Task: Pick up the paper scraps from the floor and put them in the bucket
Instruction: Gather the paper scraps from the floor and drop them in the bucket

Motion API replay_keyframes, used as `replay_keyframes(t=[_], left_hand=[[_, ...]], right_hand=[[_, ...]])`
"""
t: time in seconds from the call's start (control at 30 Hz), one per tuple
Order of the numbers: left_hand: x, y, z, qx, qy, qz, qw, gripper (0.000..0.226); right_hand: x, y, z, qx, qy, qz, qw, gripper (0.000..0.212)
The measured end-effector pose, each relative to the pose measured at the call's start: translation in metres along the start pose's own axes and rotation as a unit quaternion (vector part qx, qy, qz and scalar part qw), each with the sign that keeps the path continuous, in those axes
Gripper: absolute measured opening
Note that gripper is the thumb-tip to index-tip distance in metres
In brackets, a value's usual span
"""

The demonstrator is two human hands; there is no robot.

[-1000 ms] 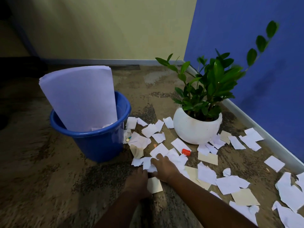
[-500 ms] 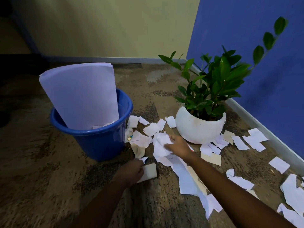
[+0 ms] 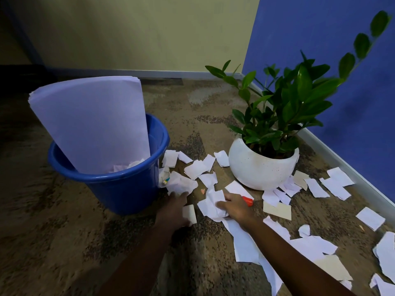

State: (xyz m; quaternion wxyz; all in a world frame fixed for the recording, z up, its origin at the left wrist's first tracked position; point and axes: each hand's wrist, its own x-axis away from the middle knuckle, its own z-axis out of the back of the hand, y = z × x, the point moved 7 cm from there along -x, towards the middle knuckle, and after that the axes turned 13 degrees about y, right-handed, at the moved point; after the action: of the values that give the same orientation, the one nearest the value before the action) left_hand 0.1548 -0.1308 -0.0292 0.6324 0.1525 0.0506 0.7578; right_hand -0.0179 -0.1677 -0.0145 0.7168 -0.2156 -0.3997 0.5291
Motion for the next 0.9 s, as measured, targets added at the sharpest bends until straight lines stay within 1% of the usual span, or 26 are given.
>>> replay_keyframes(t=[0.1,0.2,0.27,0.33,0.43,0.53,0.6,0.63,0.67,0.7,0.77,0.83,0.9], left_hand=[[0.000,0.003,0.003,-0.034,0.004,-0.005,0.999,0.069],[0.004,0.008,0.008,-0.052,0.030,-0.009,0.998,0.061],[0.007,0.007,0.011,-0.026,0.050,0.001,0.998,0.053],[0.014,0.007,0.011,0.014,0.052,0.016,0.998,0.047],[0.024,0.011,0.017,0.036,0.060,0.028,0.997,0.045],[0.029,0.018,0.041,0.090,0.100,0.049,0.990,0.046],[0.032,0.024,0.068,0.153,0.149,0.049,0.976,0.044],[0.034,0.028,0.084,0.177,0.179,0.042,0.967,0.043],[0.037,0.031,0.100,0.193,0.211,0.037,0.957,0.042],[0.040,0.033,0.117,0.206,0.244,0.035,0.947,0.042],[0.045,0.032,0.151,0.241,0.300,0.045,0.922,0.041],[0.053,0.025,0.182,0.279,0.353,0.062,0.891,0.039],[0.063,0.014,0.208,0.313,0.405,0.073,0.856,0.036]], right_hand=[[0.000,0.006,-0.002,0.014,0.003,0.005,1.000,0.036],[0.005,0.009,-0.001,0.017,0.005,0.006,1.000,0.039],[0.008,0.007,0.001,0.018,0.003,0.011,1.000,0.039],[0.011,0.003,0.004,0.016,0.001,0.021,1.000,0.038],[0.015,-0.007,0.008,-0.011,-0.009,0.030,0.999,0.036],[0.021,-0.027,0.015,-0.050,-0.001,0.054,0.997,0.028],[0.026,-0.048,0.020,-0.098,0.022,0.081,0.992,0.020],[0.029,-0.060,0.023,-0.124,0.040,0.095,0.987,0.020],[0.033,-0.074,0.028,-0.147,0.064,0.112,0.981,0.021],[0.037,-0.088,0.032,-0.166,0.092,0.122,0.974,0.028],[0.047,-0.116,0.037,-0.216,0.127,0.133,0.959,0.033],[0.059,-0.147,0.037,-0.258,0.140,0.157,0.943,0.031],[0.071,-0.175,0.029,-0.297,0.127,0.164,0.932,0.028]])
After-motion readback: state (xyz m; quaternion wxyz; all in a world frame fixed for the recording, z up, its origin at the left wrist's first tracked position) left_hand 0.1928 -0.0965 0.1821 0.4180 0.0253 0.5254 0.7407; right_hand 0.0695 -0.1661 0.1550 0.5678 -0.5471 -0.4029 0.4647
